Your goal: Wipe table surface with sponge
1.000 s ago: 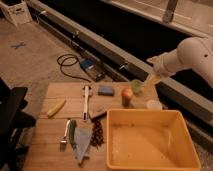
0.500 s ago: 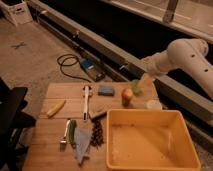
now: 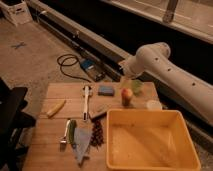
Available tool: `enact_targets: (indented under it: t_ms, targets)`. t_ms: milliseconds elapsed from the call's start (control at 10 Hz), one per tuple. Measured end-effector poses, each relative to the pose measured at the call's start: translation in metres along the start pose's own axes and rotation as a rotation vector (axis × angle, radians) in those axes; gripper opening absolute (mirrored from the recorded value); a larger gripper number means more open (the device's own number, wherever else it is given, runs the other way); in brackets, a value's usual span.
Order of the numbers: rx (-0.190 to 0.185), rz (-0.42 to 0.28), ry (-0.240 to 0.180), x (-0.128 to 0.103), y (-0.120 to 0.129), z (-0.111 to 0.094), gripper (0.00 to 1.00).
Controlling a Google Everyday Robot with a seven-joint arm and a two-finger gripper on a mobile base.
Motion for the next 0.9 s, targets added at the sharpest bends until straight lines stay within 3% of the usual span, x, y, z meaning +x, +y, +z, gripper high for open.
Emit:
enact_targets:
  t_ms: [300,700,900]
  targets:
    - [-0.031,-0.003,-0.015,-0.002,0.004,0.051,0.80]
    - [-0.031,-0.001,-0.016,-0.001,0.004,0.052,0.80]
    - [-0.029,0.005,-0.033,0.001,0.001,0.062,0.80]
